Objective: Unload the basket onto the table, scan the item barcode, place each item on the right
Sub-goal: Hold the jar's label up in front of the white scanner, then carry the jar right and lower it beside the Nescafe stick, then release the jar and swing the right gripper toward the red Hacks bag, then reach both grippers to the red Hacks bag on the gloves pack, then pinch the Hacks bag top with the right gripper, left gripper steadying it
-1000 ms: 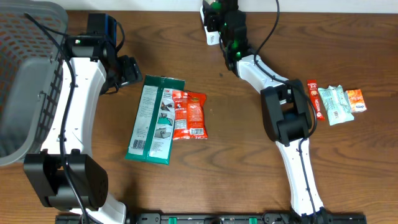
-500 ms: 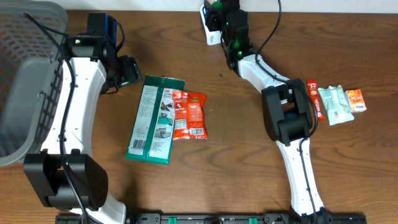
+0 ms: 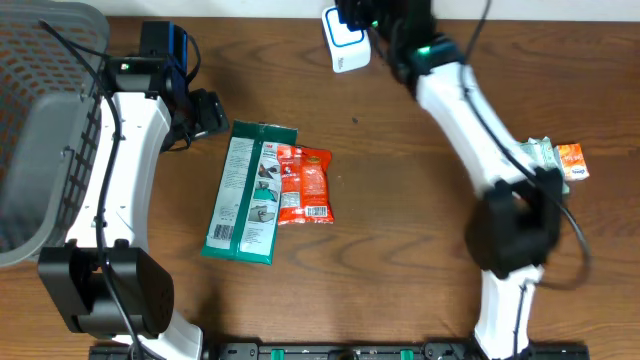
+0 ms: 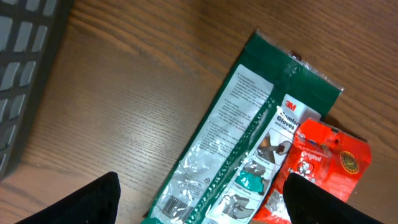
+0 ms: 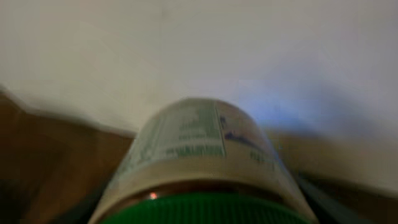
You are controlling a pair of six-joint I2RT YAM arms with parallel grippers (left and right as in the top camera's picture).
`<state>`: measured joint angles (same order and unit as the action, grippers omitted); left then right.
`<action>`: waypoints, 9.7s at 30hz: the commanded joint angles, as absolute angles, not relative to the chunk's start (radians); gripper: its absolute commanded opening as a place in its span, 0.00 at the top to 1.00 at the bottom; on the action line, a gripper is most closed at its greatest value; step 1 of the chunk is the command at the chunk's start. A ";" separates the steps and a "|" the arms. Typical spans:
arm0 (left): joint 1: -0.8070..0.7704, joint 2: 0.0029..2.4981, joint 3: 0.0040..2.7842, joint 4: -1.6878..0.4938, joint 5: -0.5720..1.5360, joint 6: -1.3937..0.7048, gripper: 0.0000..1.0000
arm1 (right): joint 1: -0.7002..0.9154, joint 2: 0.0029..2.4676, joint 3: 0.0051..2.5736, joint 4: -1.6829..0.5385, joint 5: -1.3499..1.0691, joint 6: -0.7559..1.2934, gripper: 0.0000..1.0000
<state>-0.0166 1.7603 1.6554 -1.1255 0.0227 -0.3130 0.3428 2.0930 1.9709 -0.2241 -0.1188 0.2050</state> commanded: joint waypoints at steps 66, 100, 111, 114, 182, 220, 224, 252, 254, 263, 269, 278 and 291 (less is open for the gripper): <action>-0.016 1.750 1.666 -1.129 0.014 -0.304 0.16 | -0.128 1.689 1.002 -0.573 -0.024 0.159 0.07; -0.016 1.750 1.666 -1.129 0.014 -0.304 0.16 | -0.129 1.660 1.092 -0.756 0.134 0.133 0.39; -0.016 1.750 1.666 -1.129 0.014 -0.303 0.16 | -0.130 1.636 1.100 -0.789 0.070 0.115 0.13; -0.016 1.750 1.666 -1.129 0.014 -0.304 0.16 | -0.130 1.636 1.100 -0.787 0.069 0.115 0.10; -0.019 1.751 1.657 -1.171 0.183 -0.309 0.17 | 0.386 1.859 1.334 -0.646 -0.623 0.091 0.01; -0.305 1.762 1.069 -0.608 0.347 -0.294 0.93 | 0.380 2.067 1.326 -0.563 -0.828 0.092 0.33; -0.305 1.763 1.038 -0.558 0.347 -0.293 0.93 | 0.392 2.067 1.326 -0.553 -0.828 0.092 0.33; -0.305 1.818 1.034 -0.555 0.302 -0.297 0.93 | 0.437 2.160 1.325 -0.468 -0.840 0.142 0.36; -0.305 1.818 1.034 -0.555 0.302 -0.297 0.93 | 0.443 2.160 1.325 -0.464 -0.839 0.142 0.37; -0.305 1.818 1.034 -0.555 0.302 -0.297 0.92 | 0.484 2.161 1.325 -0.425 -0.826 0.141 0.39; -0.305 1.818 1.033 -0.555 0.302 -0.297 0.93 | 0.501 2.162 1.325 -0.418 -0.810 0.141 0.62; -0.305 1.799 1.043 -0.564 0.307 -0.297 0.92 | 0.483 2.157 1.326 -0.434 -0.814 0.140 0.80; -0.305 1.701 1.052 -0.556 0.434 -0.315 0.61 | 0.385 2.113 1.326 -0.530 -0.813 0.133 0.84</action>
<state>-0.3050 1.6917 1.0424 -0.5663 0.4133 -0.3103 0.4141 2.1380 1.3293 -0.5156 -0.8310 0.1463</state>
